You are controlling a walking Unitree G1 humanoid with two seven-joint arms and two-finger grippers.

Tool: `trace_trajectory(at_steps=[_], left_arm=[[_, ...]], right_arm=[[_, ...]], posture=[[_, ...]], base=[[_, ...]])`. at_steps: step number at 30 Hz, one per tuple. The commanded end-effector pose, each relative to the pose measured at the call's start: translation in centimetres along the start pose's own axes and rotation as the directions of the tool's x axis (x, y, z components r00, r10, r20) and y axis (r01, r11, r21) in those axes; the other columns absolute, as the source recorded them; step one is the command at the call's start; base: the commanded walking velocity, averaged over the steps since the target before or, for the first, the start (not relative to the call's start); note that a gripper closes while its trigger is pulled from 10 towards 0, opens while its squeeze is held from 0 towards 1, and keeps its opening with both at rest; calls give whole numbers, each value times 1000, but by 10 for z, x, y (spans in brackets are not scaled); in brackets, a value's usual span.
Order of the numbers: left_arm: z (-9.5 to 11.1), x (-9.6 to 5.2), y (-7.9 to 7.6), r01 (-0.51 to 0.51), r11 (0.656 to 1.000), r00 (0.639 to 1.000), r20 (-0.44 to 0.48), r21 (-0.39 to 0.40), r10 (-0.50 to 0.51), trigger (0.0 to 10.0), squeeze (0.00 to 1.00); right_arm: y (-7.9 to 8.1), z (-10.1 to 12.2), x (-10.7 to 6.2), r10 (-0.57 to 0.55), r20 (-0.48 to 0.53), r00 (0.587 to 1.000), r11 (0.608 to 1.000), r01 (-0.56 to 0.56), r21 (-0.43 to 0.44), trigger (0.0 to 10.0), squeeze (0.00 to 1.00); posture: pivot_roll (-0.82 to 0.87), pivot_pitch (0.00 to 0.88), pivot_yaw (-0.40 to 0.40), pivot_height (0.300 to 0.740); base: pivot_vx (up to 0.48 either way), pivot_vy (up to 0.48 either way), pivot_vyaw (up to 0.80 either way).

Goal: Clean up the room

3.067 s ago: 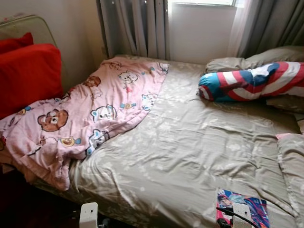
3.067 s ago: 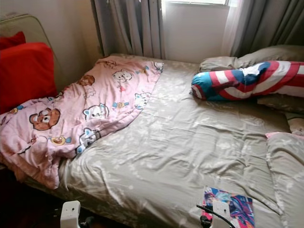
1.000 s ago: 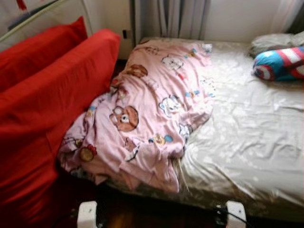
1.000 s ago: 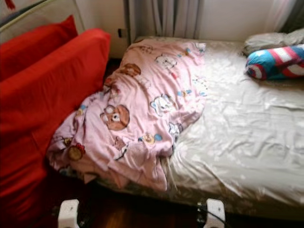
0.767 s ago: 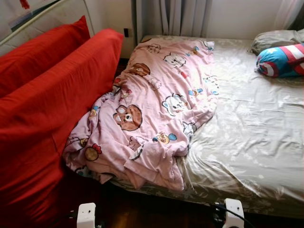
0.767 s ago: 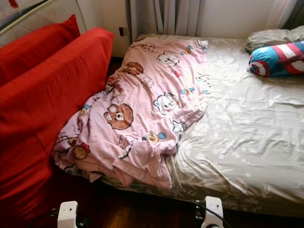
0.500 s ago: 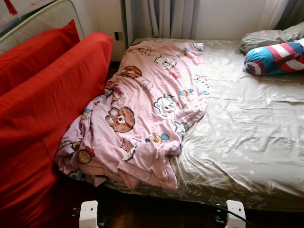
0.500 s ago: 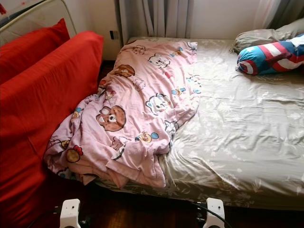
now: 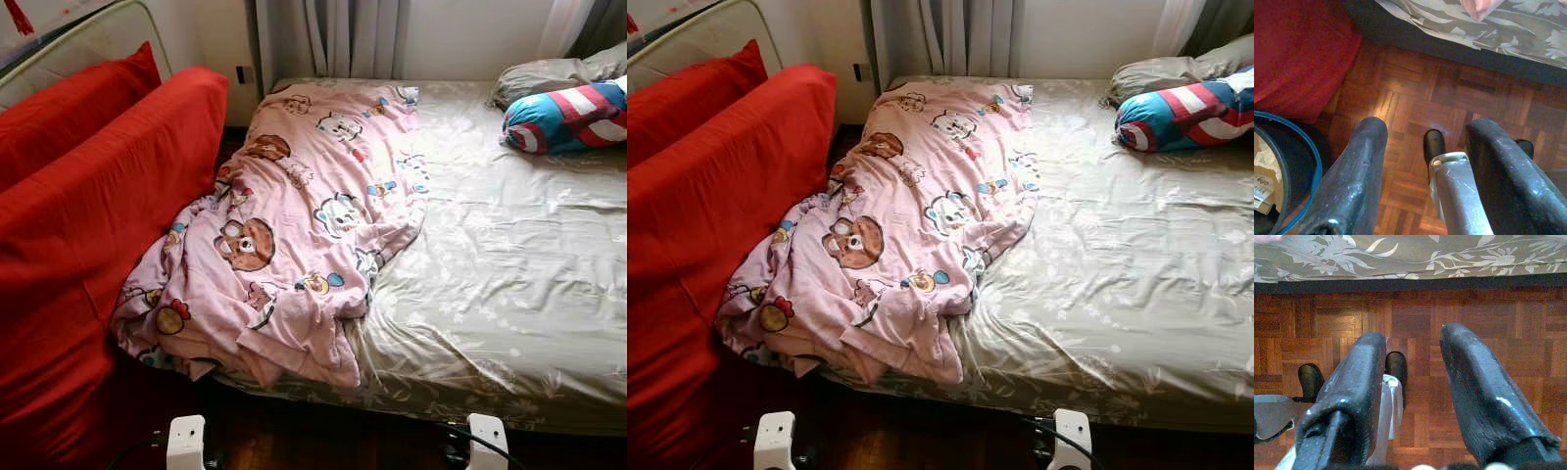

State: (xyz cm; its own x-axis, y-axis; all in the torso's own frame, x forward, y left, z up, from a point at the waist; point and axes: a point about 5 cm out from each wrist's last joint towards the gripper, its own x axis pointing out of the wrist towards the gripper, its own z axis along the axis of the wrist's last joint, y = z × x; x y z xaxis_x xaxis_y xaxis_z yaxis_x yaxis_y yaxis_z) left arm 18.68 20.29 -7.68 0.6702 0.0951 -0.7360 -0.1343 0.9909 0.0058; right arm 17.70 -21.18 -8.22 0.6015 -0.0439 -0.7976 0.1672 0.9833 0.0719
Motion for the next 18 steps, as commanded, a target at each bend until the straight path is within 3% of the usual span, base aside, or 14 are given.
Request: trace_trajectory(at_steps=[1, 18], left_arm=[[-4, -2, 2, -6, 1000, 1000, -9, 8, 6, 10000, 0], [-3, -1, 4, -7, 1000, 1000, -2, 11, 7, 10000, 0]], right_arm=[[-2, -3, -1, -9, -7, 1000, 1000, 9, 9, 10000, 0], [-2, -3, -1, -9, -10, 1000, 1000, 9, 14, 10000, 0]], posture=[[-28, 127, 10, 740], [-28, 151, 14, 740]], base=[[0, 0, 0], [0, 0, 0]])
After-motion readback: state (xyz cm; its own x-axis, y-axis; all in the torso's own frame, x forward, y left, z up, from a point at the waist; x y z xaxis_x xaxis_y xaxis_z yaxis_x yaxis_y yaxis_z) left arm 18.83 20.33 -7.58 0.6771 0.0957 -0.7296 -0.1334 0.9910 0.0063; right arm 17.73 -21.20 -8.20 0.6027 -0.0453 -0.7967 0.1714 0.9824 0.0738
